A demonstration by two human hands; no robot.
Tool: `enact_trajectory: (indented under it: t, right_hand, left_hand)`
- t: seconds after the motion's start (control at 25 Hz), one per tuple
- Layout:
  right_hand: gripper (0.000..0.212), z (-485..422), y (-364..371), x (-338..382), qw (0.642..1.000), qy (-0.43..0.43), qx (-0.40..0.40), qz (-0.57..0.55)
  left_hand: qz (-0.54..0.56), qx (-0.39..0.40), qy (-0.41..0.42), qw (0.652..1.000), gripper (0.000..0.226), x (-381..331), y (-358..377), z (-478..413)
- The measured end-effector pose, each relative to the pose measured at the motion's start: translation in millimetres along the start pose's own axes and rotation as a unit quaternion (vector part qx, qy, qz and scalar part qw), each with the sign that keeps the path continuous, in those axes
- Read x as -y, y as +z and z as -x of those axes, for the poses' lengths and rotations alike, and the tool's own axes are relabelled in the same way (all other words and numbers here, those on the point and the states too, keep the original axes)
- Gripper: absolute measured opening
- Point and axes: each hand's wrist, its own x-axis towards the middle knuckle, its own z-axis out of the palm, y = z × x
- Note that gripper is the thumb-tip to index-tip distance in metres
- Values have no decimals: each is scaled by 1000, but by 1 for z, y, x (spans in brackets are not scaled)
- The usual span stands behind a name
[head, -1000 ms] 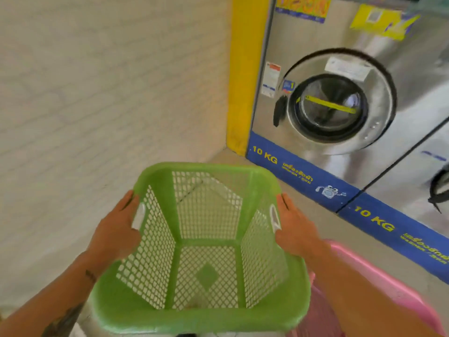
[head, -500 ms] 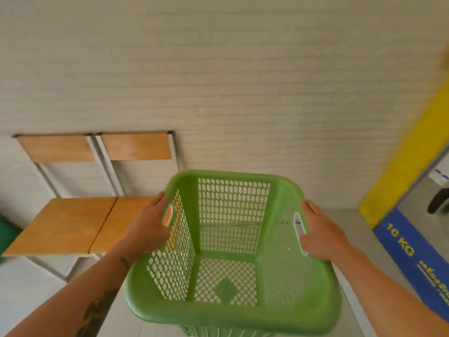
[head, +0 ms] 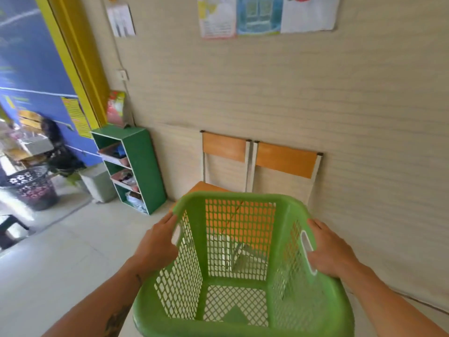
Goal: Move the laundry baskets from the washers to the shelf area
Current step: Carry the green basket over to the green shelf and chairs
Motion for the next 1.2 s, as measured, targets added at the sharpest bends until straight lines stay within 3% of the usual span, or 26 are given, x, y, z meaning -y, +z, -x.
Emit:
enact_trajectory:
  t: [0.28,0.56,0.96,1.2]
  right_hand:
    - [95,-40,44,223,997,-78,-2,22]
    - [104,-145,78,366,986,-163,14,27]
    - [104,-358,131,504,981,-184,63,3]
    - [96,-453,156,565,991,-122,54,5]
  left_hand:
    - [-11,-55,-63,996,77,189,-107,13]
    - [-45,-112,-129,984,83,317,-158,-30]
    - [-61,-103,-160,980,90,457,-176,-221]
    - [-60,-54,-132,988,87,543,-164,-361]
